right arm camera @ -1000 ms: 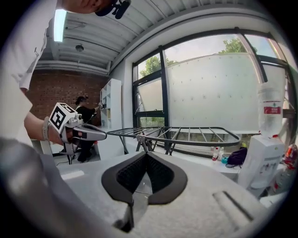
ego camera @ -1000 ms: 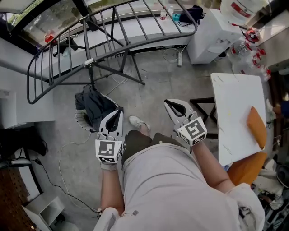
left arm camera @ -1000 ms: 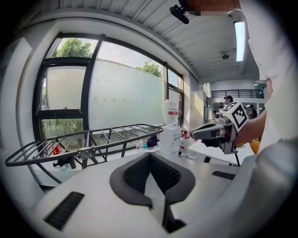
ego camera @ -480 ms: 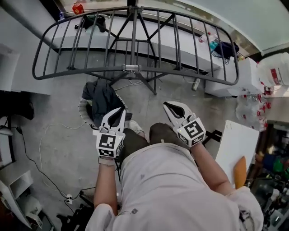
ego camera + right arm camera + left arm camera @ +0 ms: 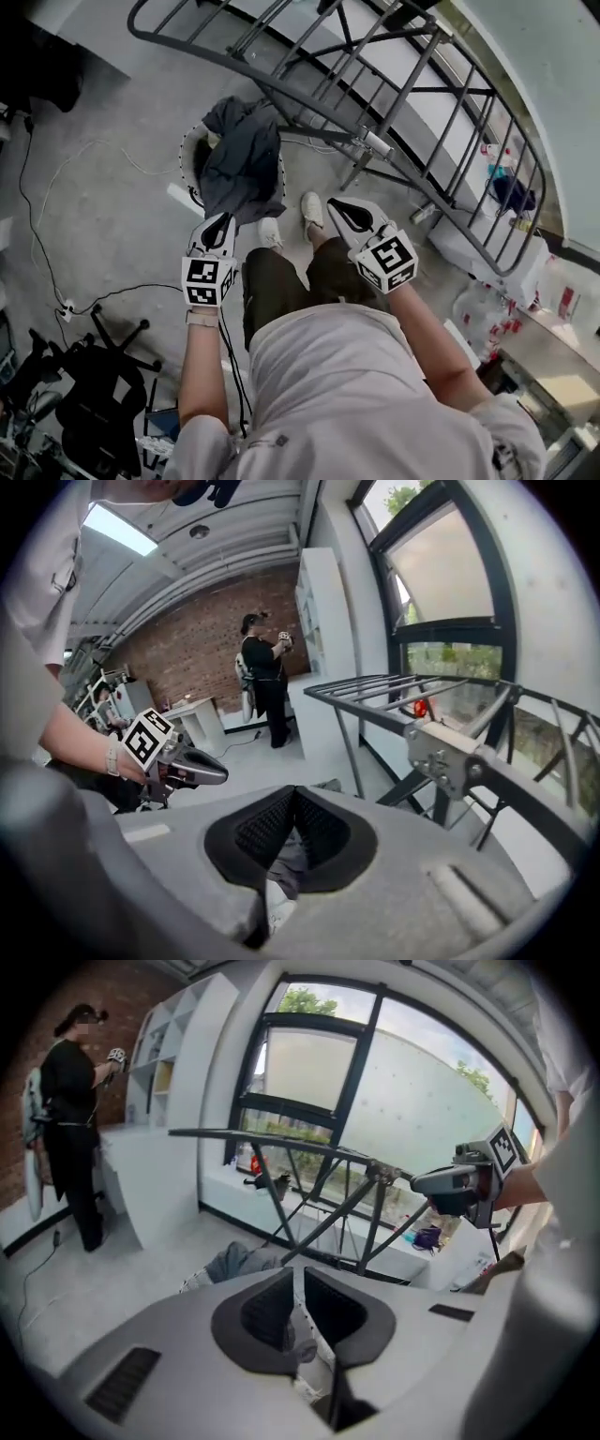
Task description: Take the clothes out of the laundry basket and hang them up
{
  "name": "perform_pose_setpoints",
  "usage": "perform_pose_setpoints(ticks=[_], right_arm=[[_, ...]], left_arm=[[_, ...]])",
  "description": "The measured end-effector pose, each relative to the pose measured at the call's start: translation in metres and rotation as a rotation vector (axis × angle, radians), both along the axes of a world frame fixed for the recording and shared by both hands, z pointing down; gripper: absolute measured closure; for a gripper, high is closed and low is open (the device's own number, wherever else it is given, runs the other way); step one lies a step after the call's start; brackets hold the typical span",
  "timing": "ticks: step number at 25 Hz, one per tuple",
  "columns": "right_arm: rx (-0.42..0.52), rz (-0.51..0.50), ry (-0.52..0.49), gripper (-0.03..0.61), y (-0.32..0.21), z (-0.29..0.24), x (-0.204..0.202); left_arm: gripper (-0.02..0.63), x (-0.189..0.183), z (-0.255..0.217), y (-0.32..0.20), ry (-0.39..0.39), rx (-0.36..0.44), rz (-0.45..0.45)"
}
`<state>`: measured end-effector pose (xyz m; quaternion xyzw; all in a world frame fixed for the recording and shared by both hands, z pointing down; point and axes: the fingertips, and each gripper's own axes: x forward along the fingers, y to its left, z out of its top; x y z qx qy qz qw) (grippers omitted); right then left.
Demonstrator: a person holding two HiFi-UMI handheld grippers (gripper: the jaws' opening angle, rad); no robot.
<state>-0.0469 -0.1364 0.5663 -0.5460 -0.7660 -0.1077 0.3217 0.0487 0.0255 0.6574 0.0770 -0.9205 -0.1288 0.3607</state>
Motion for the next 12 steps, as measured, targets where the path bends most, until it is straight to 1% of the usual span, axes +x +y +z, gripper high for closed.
perform_pose_setpoints(ticks=[1, 2, 3, 6, 9, 12], right_arm=[[0.004, -0.034, 0.016, 0.574, 0.01, 0.008, -0.001], [0.01, -0.069, 0.031, 0.574, 0.018, 0.017, -0.002], [0.017, -0.104, 0.046, 0.574, 0.024, 0.025, -0.003], [0.047, -0.19, 0.083, 0.574, 0.038, 0.047, -0.006], [0.079, -0.235, 0.095, 0.574, 0.05, 0.069, -0.013], [0.102, -0.255, 0.095, 0.574, 0.055, 0.091, -0.019]], left_arm=[[0.581, 0.007, 0.014, 0.008, 0.031, 0.003, -0.037], [0.533, 0.014, 0.029, 0.014, 0.063, 0.005, -0.075], [0.499, 0.022, 0.044, 0.019, 0.095, 0.005, -0.111], [0.462, 0.047, 0.09, 0.024, 0.19, 0.002, -0.189], [0.429, 0.065, 0.14, 0.027, 0.273, -0.004, -0.218], [0.395, 0.078, 0.191, 0.028, 0.342, 0.008, -0.239]])
